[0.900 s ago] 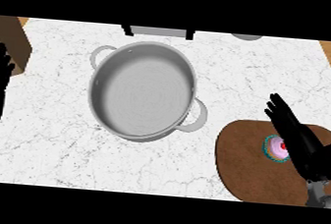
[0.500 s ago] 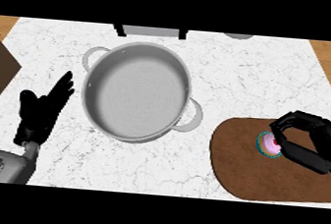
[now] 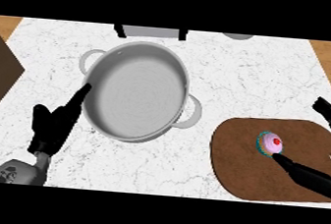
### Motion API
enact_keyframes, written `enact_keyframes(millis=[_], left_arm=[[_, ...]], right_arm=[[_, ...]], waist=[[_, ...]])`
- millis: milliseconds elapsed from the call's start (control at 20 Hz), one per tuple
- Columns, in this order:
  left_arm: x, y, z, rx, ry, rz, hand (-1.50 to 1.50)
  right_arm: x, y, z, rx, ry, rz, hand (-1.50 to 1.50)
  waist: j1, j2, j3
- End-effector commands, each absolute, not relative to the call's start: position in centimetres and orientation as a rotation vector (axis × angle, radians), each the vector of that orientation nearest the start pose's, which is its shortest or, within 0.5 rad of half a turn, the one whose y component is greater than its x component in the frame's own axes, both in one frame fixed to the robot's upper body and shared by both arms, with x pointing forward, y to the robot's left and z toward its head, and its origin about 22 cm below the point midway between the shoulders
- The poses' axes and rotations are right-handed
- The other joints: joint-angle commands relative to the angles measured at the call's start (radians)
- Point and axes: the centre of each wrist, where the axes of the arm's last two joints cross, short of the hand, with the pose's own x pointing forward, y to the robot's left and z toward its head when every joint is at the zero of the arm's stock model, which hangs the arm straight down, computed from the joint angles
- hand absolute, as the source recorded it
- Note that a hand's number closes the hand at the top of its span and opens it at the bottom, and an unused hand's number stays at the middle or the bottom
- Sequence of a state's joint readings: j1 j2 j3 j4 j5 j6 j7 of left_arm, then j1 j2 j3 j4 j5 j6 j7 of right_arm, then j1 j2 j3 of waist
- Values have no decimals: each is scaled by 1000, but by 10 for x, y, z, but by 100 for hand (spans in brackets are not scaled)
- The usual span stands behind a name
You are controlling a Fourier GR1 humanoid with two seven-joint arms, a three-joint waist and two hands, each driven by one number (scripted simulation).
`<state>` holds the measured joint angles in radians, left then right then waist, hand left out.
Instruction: Pick the cupcake from the cutting board and place it in the pot
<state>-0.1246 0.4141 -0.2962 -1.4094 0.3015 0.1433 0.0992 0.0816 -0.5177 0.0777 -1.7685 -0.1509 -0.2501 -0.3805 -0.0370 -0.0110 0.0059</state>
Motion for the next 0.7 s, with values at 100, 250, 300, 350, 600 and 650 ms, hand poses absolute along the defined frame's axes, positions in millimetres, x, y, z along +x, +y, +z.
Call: enact_keyframes(millis=[100, 250, 300, 350, 600, 650], left_arm=[[252, 254, -21, -57, -1277, -256, 0], [256, 242, -12, -32, -1286, -273, 0], [267, 248, -20, -44, -1285, -262, 0], [267, 241, -20, -46, -1275, -270, 0], [267, 242, -17, -49, -1279, -273, 0], [269, 237, -24, -46, -1289, -285, 0]], right_arm=[[197, -314, 109, -410, -1858, 390, -150], [195, -320, 132, -398, -1691, 452, -150], [202, -322, 138, -392, -1667, 433, -150], [199, -315, 142, -366, -1652, 423, -150], [226, -308, 139, -318, -1504, 379, -150], [237, -325, 138, -292, -1463, 387, -150]], waist=[[17, 8, -9], [20, 9, -9], [19, 14, -9], [21, 12, -8], [46, 16, -7], [47, 18, -7]])
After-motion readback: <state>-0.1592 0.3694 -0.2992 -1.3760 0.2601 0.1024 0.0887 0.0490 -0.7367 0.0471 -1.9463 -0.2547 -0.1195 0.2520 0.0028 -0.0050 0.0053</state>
